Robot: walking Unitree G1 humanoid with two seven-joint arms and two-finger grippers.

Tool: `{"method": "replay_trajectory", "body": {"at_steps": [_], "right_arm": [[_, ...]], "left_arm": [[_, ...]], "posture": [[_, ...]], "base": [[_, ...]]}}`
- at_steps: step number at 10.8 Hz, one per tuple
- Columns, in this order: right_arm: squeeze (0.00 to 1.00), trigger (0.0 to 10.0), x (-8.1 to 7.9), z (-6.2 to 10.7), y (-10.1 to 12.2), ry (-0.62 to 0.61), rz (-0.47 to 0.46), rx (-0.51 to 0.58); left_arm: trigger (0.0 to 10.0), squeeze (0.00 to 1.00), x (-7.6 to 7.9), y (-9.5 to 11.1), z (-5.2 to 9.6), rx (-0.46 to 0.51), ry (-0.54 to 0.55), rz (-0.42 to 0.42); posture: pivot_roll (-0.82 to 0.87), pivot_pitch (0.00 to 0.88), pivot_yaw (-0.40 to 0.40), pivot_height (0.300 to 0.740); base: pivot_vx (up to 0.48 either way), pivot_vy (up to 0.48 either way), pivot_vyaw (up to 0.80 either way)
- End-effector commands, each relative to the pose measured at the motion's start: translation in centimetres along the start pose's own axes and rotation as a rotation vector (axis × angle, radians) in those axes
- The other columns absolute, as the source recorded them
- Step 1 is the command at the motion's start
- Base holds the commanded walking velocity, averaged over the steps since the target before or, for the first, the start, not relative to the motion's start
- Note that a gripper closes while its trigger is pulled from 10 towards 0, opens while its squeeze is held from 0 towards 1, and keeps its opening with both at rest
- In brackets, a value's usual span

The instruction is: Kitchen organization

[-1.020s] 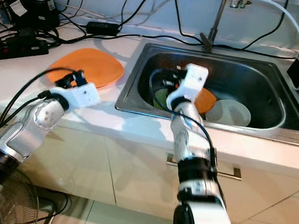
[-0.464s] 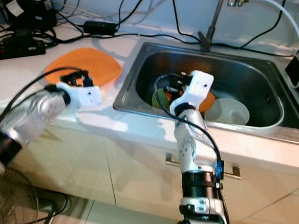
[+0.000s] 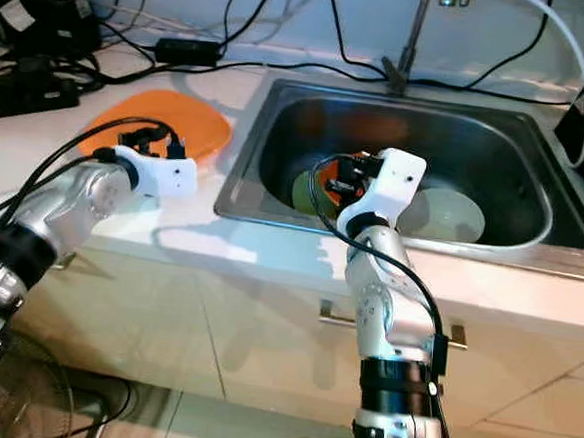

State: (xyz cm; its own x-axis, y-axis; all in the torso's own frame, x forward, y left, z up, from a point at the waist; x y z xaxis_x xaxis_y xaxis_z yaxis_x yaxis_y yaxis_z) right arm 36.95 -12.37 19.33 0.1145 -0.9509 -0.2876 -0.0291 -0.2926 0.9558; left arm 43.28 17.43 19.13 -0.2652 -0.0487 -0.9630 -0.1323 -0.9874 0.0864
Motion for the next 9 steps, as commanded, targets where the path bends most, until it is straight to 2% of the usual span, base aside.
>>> {"method": "replay_trajectory", "body": {"at_steps": [1, 2, 9], "right_arm": [[0.0, 10.0, -0.38, 0.2, 0.14, 0.01, -0.004, -0.005], [0.0, 10.0, -0.27, 0.33, 0.15, 0.005, -0.002, -0.009], [0.0, 10.0, 0.18, 0.47, 0.11, -0.014, 0.001, -0.034]], "left_arm": [[3.4, 0.0, 1.11, -0.08, -0.18, -0.011, -0.045, -0.025], [0.0, 0.0, 1.28, 0.04, -0.28, -0.009, -0.055, -0.028], [0.0, 0.0, 1.45, 0.34, -0.67, 0.002, -0.064, -0.038]], "posture": [[0.07, 0.15, 0.034, 0.74], [0.07, 0.155, 0.034, 0.74], [0.07, 0.163, 0.034, 0.74]], "base": [[0.0, 0.0, 0.0], [0.0, 0.0, 0.0], [0.0, 0.0, 0.0]]}}
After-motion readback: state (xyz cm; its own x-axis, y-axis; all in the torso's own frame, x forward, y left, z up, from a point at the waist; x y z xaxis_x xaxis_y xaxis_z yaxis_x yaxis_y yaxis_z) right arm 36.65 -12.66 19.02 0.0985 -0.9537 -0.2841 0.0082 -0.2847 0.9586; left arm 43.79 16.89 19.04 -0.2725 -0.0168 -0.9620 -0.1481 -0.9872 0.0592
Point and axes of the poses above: a point about 5 cm out from each wrist's last joint towards the gripper, its own z axis pointing back from the gripper into the wrist, its own y axis along the axis of the wrist's last joint, x = y × z, the point moved 3 cm from there along -z, pointing out of the wrist towards the gripper, and after that the axes turned 3 degrees about z, right-handed, at the moved point
